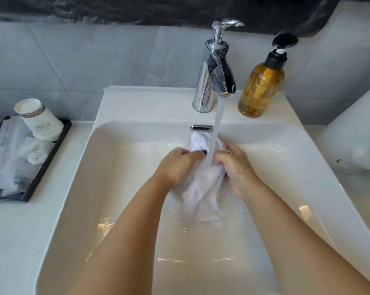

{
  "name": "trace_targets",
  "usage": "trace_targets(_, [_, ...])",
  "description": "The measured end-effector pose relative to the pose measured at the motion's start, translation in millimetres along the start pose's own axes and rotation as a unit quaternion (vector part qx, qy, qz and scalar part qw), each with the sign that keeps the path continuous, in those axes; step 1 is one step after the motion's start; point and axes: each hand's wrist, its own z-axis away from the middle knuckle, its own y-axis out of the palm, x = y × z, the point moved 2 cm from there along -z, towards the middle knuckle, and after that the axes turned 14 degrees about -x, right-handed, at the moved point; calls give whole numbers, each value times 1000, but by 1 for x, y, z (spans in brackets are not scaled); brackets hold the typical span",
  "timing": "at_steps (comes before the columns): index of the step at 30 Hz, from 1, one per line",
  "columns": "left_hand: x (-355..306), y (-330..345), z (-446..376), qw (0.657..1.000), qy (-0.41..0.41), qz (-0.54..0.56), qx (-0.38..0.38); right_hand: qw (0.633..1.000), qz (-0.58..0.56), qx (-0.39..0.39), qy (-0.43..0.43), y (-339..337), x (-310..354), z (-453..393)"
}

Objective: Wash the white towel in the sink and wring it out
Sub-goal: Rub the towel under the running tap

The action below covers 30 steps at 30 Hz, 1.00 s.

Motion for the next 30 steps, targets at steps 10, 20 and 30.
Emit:
trace_targets(10, [-8, -26, 16, 993, -17, 62, 95, 977, 119, -17, -177, -18, 28, 20])
trace_targets(20, [3, -38, 12, 952, 219, -152, -153, 878, 329, -100, -334, -12, 22, 20])
trace_targets(30, [26, 18, -8, 837, 287, -326, -334, 792, 491, -57, -358, 26, -8, 17])
